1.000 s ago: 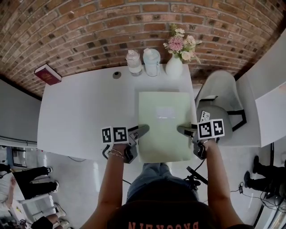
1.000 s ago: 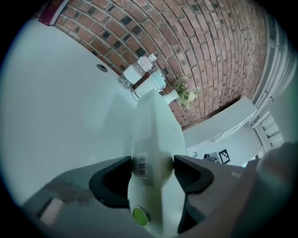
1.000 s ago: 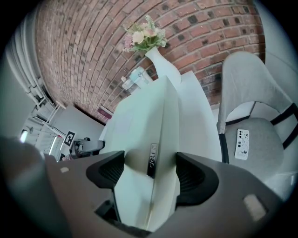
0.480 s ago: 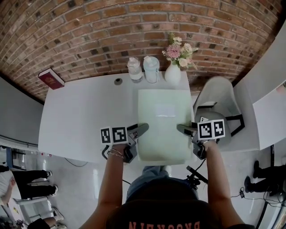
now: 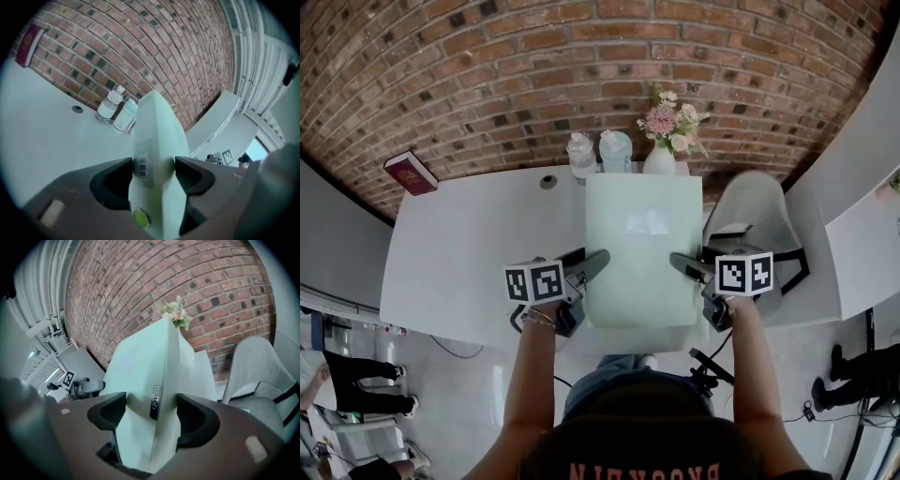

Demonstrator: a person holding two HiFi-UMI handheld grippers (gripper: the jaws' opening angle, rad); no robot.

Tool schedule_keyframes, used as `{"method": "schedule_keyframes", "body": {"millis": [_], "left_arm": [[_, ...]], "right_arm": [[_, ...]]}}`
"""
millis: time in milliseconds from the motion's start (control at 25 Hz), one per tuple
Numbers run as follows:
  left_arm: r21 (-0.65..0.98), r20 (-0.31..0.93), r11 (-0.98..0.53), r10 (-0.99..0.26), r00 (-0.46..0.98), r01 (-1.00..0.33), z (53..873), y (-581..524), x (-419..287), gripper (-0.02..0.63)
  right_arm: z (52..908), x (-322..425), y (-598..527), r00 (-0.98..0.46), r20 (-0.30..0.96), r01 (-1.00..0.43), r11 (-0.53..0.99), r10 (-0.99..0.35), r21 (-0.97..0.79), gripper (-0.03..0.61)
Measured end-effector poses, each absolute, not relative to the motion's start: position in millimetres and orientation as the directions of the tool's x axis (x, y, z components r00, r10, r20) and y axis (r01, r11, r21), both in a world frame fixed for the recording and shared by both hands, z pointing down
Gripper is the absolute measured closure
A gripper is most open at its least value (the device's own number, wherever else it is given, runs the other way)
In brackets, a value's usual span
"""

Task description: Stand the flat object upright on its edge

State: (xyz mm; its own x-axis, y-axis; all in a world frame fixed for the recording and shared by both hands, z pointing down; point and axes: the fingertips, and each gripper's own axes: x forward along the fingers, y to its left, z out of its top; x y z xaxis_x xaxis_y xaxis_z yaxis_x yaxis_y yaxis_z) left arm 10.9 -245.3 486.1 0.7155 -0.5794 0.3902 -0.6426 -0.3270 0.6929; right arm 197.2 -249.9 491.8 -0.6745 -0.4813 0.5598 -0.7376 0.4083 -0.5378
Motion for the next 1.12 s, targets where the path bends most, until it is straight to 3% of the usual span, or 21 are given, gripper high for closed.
{"method": "schedule_keyframes", "body": {"millis": [1120], "left_arm": [[0.412, 0.080, -0.590, -0.735, 0.673, -0.694, 388.2, -281.2, 11.2, 0.314]], "right_arm": [[391.1, 199.2, -290.2, -0.666, 0.250, -0.745, 0.608, -0.703, -0.274, 0.249]]}}
